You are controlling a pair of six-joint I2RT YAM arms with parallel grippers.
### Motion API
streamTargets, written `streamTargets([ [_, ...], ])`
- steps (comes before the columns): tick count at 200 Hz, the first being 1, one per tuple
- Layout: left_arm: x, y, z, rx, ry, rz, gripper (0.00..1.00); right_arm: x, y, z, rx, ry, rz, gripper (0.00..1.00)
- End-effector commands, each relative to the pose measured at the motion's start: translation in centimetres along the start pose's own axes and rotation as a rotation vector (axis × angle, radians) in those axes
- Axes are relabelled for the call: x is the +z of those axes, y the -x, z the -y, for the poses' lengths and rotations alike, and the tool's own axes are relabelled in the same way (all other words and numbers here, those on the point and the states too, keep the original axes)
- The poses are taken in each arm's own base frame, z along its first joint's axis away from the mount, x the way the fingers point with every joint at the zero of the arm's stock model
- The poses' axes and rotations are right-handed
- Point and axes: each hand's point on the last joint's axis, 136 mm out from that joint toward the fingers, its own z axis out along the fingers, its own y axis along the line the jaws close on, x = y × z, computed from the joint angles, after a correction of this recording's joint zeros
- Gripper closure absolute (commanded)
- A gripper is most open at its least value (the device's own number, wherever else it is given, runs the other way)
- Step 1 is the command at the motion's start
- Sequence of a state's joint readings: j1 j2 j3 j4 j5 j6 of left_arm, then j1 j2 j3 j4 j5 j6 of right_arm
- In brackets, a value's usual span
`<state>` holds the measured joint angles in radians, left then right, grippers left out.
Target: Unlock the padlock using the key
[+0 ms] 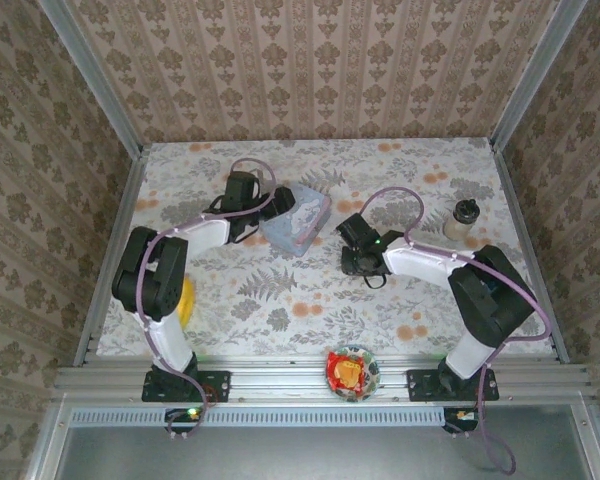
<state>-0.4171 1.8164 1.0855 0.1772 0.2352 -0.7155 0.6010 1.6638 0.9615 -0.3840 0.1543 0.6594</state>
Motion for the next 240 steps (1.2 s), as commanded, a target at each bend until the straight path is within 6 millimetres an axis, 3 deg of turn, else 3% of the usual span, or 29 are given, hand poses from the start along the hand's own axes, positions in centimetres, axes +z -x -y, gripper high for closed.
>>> streamTargets([
  [1, -2.0, 1.3, -0.1, -0.014, 0.052, 0.036, 0.07, -0.3, -0.2, 1.2, -0.109, -0.082, -0.056, 0.89],
  [55, -6.5, 0.1, -1.8, -0.028, 0.15, 0.074, 0.02, 0.9, -0.1, 2.3, -0.183, -0.124, -0.156, 0.73],
  [89, -7.6, -1.6, -1.5, -0.033, 0.127, 0.043, 0.02, 0.9, 0.9, 2.1, -0.182, -0.114, -0.155, 0.49],
  [120, -8.1, -2.9, -1.0, -0.037, 0.104, 0.02, 0.02, -0.3, 2.8, 1.7, -0.195, -0.106, -0.124, 0.41],
  [142, -8.4, -3.3, -0.3, -0.039, 0.077, 0.011, 0.03, -1.6, 5.4, 1.1, -0.192, -0.082, -0.07, 0.38],
  [146, -8.2, -4.2, 0.7, -0.022, 0.059, -0.008, 0.03, -1.9, 6.0, 1.0, -0.188, -0.072, -0.057, 0.38],
  [172, -8.2, -5.4, 1.6, -0.014, 0.042, -0.024, 0.03, -2.8, 9.9, -0.8, -0.161, 0.039, 0.022, 0.35],
  [188, -8.0, -6.1, 1.7, -0.009, 0.049, -0.031, 0.03, -2.9, 12.2, -2.0, -0.15, 0.104, 0.064, 0.34],
  [199, -7.8, -6.5, 1.7, -0.007, 0.054, -0.038, 0.03, -2.8, 14.0, -2.8, -0.153, 0.14, 0.094, 0.26],
  [240, -6.9, -7.5, 1.8, -0.014, 0.043, -0.061, 0.03, -1.7, 18.7, -6.8, -0.2, 0.254, 0.149, 0.25],
])
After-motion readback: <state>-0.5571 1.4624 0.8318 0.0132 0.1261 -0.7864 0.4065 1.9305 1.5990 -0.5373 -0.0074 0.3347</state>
